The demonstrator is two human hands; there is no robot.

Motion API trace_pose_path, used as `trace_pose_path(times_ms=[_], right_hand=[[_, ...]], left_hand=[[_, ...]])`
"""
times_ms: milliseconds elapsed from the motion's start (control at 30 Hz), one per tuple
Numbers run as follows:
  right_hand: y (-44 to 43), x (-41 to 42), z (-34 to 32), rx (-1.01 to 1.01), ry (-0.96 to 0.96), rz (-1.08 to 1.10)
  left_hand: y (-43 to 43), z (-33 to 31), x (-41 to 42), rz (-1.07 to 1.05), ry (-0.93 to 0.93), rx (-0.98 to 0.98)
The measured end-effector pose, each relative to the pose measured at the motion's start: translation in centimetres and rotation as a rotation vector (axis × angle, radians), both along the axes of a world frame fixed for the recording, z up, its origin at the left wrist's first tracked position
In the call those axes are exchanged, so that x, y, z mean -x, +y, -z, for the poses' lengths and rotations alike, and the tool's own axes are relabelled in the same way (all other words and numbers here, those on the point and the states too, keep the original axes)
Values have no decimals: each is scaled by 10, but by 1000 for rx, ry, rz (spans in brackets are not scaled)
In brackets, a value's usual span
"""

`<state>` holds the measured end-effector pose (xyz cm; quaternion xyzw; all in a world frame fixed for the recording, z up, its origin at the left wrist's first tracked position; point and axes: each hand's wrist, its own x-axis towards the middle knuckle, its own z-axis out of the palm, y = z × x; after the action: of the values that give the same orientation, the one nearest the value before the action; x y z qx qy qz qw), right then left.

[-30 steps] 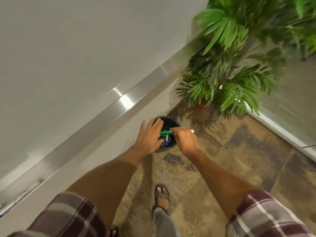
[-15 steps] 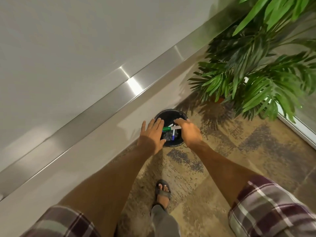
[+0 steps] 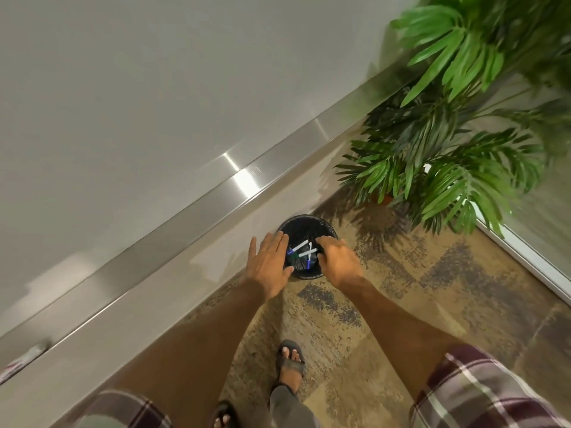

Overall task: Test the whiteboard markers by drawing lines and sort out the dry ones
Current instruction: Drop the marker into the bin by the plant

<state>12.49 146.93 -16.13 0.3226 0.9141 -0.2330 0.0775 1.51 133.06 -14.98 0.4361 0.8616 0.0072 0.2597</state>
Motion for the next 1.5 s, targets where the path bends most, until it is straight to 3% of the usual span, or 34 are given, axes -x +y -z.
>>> trace_pose_path(times_ms=[333,700,867,1233,1500], right_hand=[[-66,-9,-69,-98,-40,-80],[-185,-25,-158,-275,67,-84],[-234,-21,-188,-265,106,-86],[-292,-6,-200,-257,136,-300],[-333,14,-208,-225,184,-498]], left_hand=[[-46,-80,-10,-14,65,-74],[-156,-168,-32,67,168,-156],[-209,-186,-29,75,283,-182],[-284,-198,-29,-178,322,-133],[-337,-201,-51,-475,331,-118]])
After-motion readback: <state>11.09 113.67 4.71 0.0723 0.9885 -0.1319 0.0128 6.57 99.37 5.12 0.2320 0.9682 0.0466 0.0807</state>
